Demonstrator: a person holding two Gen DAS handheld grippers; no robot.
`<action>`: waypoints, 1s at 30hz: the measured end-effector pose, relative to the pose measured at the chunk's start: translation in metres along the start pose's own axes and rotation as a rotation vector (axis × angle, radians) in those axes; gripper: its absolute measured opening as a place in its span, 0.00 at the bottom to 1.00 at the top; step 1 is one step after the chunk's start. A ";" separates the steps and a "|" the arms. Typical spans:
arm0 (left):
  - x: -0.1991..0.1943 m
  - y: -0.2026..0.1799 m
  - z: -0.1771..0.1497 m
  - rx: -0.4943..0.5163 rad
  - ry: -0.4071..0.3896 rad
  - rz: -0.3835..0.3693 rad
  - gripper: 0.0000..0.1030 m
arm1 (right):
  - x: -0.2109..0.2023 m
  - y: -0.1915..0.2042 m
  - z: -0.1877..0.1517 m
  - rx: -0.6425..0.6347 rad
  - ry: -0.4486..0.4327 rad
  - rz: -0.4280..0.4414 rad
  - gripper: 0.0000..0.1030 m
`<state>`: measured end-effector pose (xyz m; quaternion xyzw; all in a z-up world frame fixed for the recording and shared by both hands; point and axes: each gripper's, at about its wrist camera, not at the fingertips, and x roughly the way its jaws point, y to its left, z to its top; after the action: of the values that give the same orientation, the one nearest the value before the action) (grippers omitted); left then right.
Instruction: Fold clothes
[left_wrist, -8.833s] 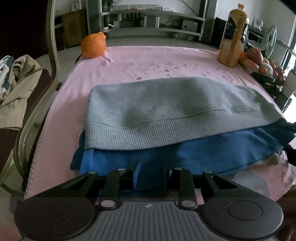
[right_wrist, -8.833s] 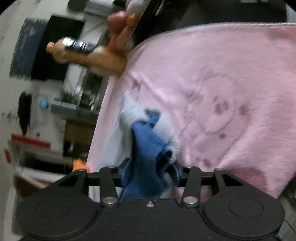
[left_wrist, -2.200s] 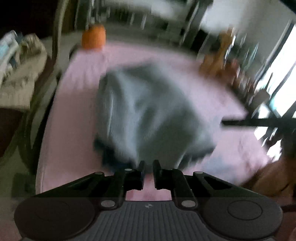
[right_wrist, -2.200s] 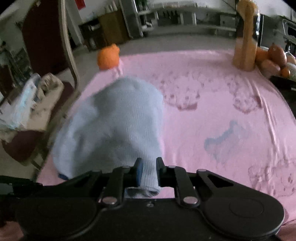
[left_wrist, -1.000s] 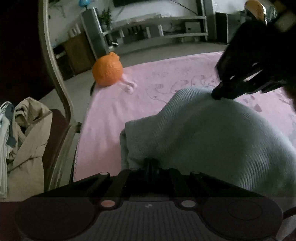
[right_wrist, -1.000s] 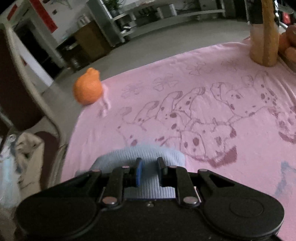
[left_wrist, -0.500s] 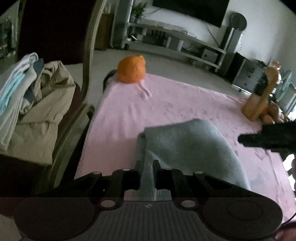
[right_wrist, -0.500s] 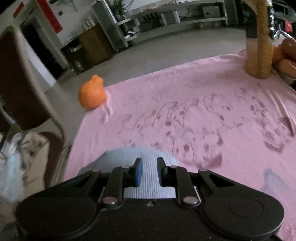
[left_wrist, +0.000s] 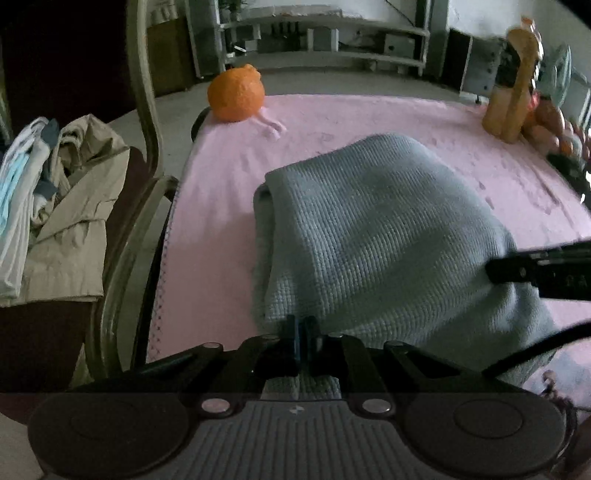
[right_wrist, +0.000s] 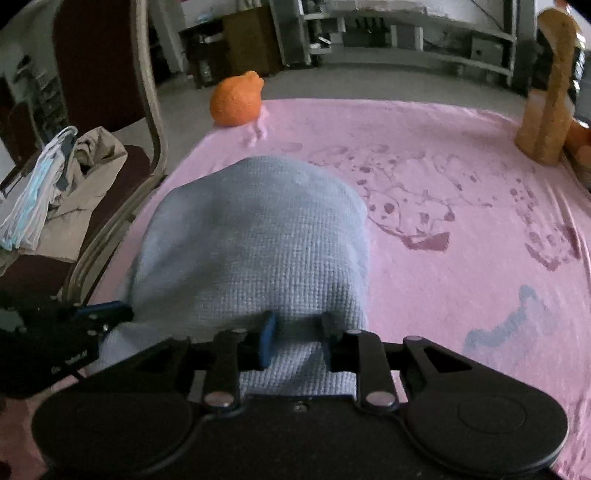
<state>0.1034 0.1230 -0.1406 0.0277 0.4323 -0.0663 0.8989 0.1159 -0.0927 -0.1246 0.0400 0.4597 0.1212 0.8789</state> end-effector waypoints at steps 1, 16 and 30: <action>-0.005 0.009 -0.002 -0.049 -0.010 -0.029 0.09 | -0.005 0.000 0.000 0.008 0.004 -0.003 0.24; -0.015 0.006 -0.036 -0.092 0.024 -0.144 0.15 | -0.014 -0.014 -0.031 0.089 0.054 0.036 0.09; -0.031 0.078 -0.051 -0.515 -0.024 -0.336 0.68 | -0.057 -0.053 -0.030 0.275 -0.021 0.211 0.35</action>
<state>0.0562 0.2082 -0.1488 -0.2737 0.4227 -0.1027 0.8578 0.0696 -0.1594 -0.1054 0.2093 0.4561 0.1484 0.8521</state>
